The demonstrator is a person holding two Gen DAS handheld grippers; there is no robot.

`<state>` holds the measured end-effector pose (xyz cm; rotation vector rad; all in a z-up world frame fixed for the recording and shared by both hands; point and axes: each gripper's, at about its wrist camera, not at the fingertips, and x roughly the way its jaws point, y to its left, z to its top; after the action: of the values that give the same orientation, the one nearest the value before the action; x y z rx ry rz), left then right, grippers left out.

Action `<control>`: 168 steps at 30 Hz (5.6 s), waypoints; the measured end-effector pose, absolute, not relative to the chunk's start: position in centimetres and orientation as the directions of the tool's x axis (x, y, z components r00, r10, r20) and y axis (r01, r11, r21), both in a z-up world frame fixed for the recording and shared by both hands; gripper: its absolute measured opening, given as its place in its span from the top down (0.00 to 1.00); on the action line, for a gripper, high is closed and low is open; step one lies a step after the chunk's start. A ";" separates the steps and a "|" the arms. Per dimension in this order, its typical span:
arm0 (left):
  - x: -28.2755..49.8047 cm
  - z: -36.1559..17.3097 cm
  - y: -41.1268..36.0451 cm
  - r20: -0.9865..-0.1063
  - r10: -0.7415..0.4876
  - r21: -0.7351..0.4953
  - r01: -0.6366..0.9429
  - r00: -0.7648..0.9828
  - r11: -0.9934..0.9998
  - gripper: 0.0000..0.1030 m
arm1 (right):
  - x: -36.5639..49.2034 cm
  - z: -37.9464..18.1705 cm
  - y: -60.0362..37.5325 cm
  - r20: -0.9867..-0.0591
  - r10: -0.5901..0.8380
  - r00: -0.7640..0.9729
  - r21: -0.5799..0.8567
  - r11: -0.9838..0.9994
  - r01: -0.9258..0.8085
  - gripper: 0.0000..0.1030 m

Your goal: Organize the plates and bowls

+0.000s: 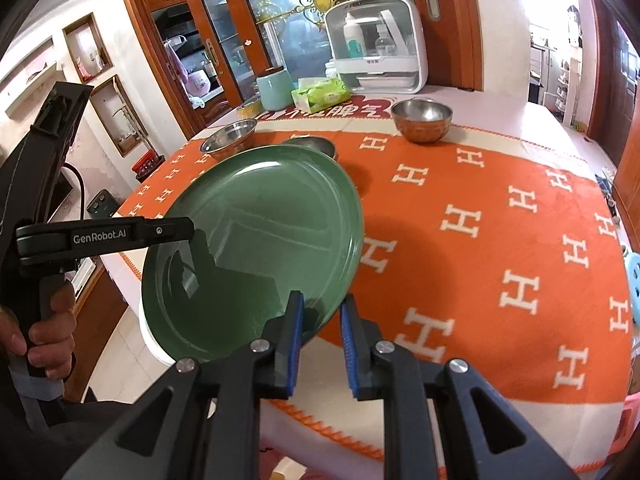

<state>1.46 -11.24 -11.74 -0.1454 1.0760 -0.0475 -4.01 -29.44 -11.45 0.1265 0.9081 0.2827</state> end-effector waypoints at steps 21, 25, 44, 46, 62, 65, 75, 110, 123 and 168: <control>4.1 -15.0 -4.0 -0.932 -0.126 -0.086 0.131 0.341 0.988 0.75 | -3.5 -14.2 -20.7 -0.819 0.213 0.533 0.240 0.971 -0.019 0.82; 4.6 -15.9 -2.9 -0.940 -0.131 -0.078 0.174 0.315 0.982 0.75 | -3.3 -14.9 -19.5 -0.826 0.200 0.527 0.246 0.969 0.018 0.82; 6.0 -17.6 -0.6 -0.943 -0.230 -0.126 0.381 0.240 0.916 0.72 | -3.0 -16.2 -15.7 -0.865 0.089 0.493 0.203 0.962 0.183 0.76; 5.7 -17.3 -0.8 -0.939 -0.231 -0.112 0.409 0.253 0.905 0.69 | -3.2 -16.0 -15.6 -0.868 0.079 0.490 0.199 0.960 0.198 0.76; 4.9 -13.9 0.5 -0.907 -0.276 -0.145 0.381 0.318 0.913 0.59 | -3.6 -11.5 -15.2 -0.815 0.054 0.577 0.160 0.978 0.134 0.52; 4.6 -12.2 0.8 -0.888 -0.298 -0.171 0.347 0.352 0.922 0.54 | -3.6 -10.4 -15.7 -0.804 0.078 0.589 0.163 0.982 0.093 0.44; 3.1 -6.6 1.0 -0.873 -0.234 -0.139 0.243 0.429 0.960 0.39 | -2.0 -4.9 -16.5 -0.778 0.117 0.617 0.114 0.992 -0.044 0.32; 11.8 -1.1 11.3 -0.846 -0.173 -0.080 0.200 0.504 0.976 0.24 | 9.0 -1.6 -6.2 -0.795 0.059 0.604 0.005 0.996 -0.091 0.26; 19.7 -4.1 18.7 -0.882 -0.209 -0.088 0.289 0.422 0.953 0.24 | 15.8 -4.0 0.1 -0.812 -0.006 0.584 0.022 0.999 0.040 0.26; 39.3 -20.4 21.0 -0.879 -0.345 -0.253 0.291 0.328 0.923 0.24 | 30.6 -16.6 4.3 -0.771 -0.098 0.629 -0.020 0.991 0.131 0.26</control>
<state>39.34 20.96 -20.38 -0.0528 1.1642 -0.4158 30.59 4.34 -16.60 0.0393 0.8805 -0.1312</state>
